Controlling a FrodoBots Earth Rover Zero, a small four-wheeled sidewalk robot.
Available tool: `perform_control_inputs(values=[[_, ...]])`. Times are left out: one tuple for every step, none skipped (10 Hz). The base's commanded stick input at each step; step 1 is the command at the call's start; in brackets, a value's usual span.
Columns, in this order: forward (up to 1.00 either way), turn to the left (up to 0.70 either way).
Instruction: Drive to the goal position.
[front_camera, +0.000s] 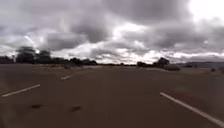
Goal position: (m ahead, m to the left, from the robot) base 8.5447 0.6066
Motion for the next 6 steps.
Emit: perform_control_inputs(values=[[0.85, 0.04], [0.85, 0.04], [0.85, 0.04], [0.85, 0.04], [0.85, 0.04], [0.85, 0.04]])
